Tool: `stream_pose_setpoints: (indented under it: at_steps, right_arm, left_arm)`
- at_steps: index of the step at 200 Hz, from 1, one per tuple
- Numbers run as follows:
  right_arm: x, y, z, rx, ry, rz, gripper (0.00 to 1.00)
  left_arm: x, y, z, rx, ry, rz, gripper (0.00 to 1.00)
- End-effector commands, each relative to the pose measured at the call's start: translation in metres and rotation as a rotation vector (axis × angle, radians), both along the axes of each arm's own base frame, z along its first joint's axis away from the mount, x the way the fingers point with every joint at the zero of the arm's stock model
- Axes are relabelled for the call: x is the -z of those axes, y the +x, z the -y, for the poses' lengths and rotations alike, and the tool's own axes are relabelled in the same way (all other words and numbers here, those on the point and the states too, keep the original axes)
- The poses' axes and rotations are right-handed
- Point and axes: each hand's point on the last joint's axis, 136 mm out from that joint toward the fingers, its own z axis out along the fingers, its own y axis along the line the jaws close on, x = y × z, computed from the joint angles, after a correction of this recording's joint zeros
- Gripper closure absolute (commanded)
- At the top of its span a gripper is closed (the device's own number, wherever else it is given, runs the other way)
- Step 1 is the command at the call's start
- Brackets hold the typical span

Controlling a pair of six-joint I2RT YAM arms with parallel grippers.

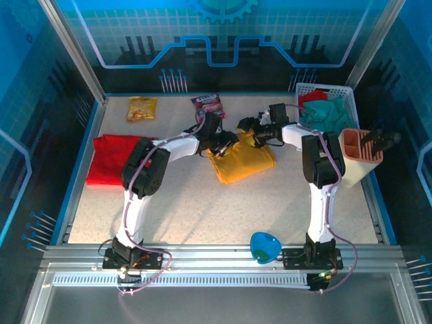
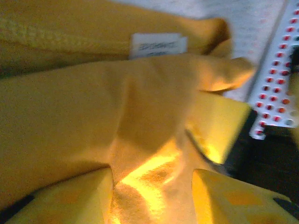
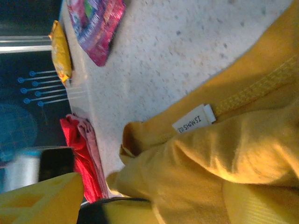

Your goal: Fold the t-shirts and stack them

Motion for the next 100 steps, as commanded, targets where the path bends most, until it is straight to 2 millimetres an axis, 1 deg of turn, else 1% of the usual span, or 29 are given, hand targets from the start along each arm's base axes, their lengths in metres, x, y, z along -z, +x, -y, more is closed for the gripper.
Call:
stream_pose_setpoints:
  at_steps: [1,16,34,51,66,100]
  right_arm:
    - [0.011,0.006,0.003,0.023,-0.024,-0.010,0.21]
    - [0.015,0.000,0.014,0.036,-0.073,-0.028,0.21]
    - [0.008,-0.004,0.024,0.056,-0.107,-0.018,0.21]
    - [0.001,-0.010,0.033,0.069,-0.146,-0.014,0.21]
    - [-0.004,-0.017,0.037,0.073,-0.154,-0.012,0.21]
    - [0.004,-0.043,0.044,0.096,-0.147,-0.032,0.21]
  left_arm:
    - [0.017,0.001,-0.007,-0.021,-0.009,-0.041,0.52]
    - [0.026,-0.002,-0.028,-0.048,0.025,-0.065,0.52]
    - [0.031,-0.004,-0.055,-0.071,0.079,-0.080,0.52]
    - [0.031,-0.003,-0.073,-0.072,0.116,-0.091,0.52]
    - [0.029,-0.002,-0.081,-0.057,0.132,-0.103,0.52]
    - [0.021,-0.005,-0.088,0.021,0.164,-0.108,0.53]
